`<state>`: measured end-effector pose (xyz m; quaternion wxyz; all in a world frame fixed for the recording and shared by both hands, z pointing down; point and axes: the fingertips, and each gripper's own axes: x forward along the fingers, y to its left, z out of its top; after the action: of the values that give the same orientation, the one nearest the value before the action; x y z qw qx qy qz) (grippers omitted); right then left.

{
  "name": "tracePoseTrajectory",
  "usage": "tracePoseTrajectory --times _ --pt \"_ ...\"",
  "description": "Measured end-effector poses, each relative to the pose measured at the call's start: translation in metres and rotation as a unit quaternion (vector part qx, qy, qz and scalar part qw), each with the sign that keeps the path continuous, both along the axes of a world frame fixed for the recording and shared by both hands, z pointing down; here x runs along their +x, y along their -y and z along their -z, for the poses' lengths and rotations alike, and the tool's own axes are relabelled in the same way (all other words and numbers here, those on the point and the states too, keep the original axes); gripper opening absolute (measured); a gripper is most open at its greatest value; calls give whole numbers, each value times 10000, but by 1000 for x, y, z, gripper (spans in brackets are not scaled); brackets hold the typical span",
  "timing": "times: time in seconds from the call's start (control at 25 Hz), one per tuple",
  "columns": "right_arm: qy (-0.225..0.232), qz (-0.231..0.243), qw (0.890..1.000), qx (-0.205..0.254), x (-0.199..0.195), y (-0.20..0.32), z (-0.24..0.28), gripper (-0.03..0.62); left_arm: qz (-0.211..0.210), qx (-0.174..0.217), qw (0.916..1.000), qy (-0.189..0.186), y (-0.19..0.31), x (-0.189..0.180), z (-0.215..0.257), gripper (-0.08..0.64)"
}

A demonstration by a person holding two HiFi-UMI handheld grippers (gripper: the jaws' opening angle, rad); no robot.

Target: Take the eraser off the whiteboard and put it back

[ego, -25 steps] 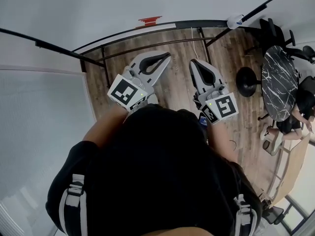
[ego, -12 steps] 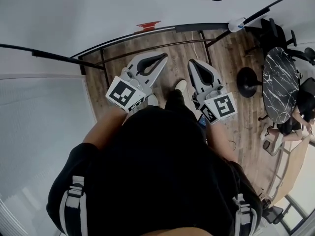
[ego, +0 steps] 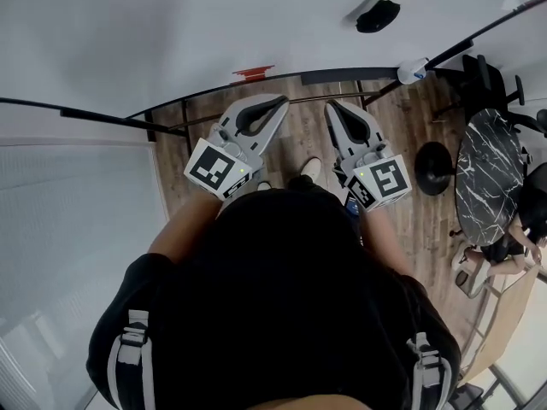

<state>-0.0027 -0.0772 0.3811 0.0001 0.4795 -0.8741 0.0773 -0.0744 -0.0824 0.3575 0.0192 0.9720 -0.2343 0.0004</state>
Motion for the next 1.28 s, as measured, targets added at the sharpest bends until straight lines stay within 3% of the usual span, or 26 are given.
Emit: tracePoseTrajectory --times 0.28,0.84,1.2,1.28 --pt "-105 -159 9998 98 45 47 5 3 168 51 9998 57 39 41 3 6" --pt "-85 -1257 9904 577 129 116 32 10 567 198 9981 100 86 88 5 6" --pt "-67 -1847 9817 462 140 161 38 257 331 229 9991 132 112 87 9 6" --pt "-48 -2021 9785 408 141 168 37 282 236 223 9994 130 117 85 10 6"
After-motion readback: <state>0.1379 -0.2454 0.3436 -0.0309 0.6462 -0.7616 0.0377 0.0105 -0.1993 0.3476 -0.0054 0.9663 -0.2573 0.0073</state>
